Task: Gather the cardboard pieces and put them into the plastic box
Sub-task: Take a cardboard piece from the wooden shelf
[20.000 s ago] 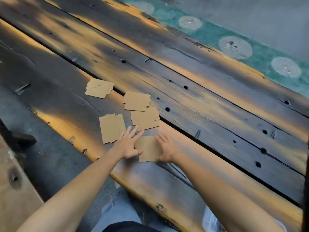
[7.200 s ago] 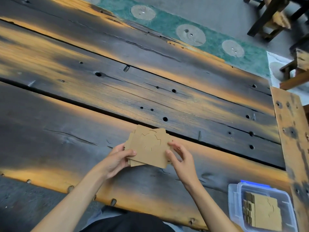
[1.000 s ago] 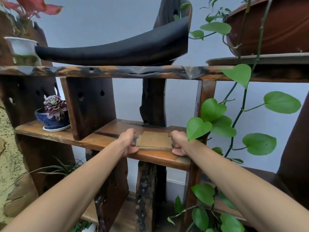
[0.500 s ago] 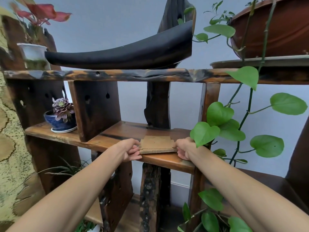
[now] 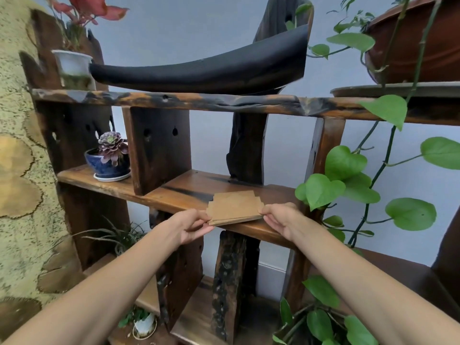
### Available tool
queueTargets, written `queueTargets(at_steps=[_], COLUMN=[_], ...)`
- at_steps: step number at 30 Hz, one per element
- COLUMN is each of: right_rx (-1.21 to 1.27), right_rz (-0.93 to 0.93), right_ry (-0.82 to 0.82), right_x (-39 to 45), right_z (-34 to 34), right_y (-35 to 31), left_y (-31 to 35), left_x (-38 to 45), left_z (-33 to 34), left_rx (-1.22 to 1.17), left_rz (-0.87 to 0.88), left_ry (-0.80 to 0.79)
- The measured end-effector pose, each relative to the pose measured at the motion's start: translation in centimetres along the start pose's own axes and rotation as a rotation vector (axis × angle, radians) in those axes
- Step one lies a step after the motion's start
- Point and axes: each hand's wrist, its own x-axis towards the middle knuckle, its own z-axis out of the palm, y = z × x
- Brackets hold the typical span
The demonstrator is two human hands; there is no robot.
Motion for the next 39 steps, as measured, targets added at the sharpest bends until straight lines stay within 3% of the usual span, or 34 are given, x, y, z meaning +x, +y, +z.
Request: queueTargets(at_steps=[14, 39], right_rx=[0.125, -0.13], right_rz=[0.012, 0.249], right_ry=[-0.254, -0.595], right_x=[-5.4, -15.0], right_z=[4.9, 17.7], right_y=[5.1, 22.6], left_y=[-3.4, -17.6], left_x=[-5.3, -16.4], left_z=[-10.3, -29.0], left_rx=[-0.292, -0.487], left_rz=[0.066, 0.036], left_ry=[-0.122, 0.356])
